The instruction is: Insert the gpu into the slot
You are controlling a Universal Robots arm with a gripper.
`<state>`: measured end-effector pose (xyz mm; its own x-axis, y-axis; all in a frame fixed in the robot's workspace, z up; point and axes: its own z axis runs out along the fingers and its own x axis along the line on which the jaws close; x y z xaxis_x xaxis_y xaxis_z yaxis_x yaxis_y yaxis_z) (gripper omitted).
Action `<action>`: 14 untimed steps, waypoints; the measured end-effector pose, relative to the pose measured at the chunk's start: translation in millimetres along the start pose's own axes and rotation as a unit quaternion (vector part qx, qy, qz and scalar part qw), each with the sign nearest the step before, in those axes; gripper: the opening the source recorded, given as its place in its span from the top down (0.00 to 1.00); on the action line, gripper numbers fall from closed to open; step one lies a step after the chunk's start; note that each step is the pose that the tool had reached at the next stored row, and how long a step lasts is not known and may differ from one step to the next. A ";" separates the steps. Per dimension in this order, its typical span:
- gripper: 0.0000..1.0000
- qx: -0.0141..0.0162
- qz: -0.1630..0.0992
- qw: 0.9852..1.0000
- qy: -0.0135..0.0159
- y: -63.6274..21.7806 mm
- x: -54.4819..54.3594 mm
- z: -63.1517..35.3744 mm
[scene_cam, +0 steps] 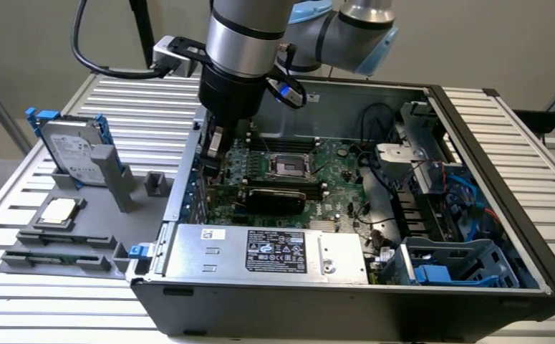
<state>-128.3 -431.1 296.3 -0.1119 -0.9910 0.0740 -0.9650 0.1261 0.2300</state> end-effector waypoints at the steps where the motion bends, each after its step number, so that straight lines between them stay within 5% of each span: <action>1: 0.89 0.000 0.000 1.000 0.000 0.0 0.0 0.0; 14: 0.89 0.000 0.000 1.000 0.001 -1.3 8.7 0.3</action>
<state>-128.1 -439.9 296.4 -0.1119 -0.9908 0.0756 -0.9650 0.1265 0.2299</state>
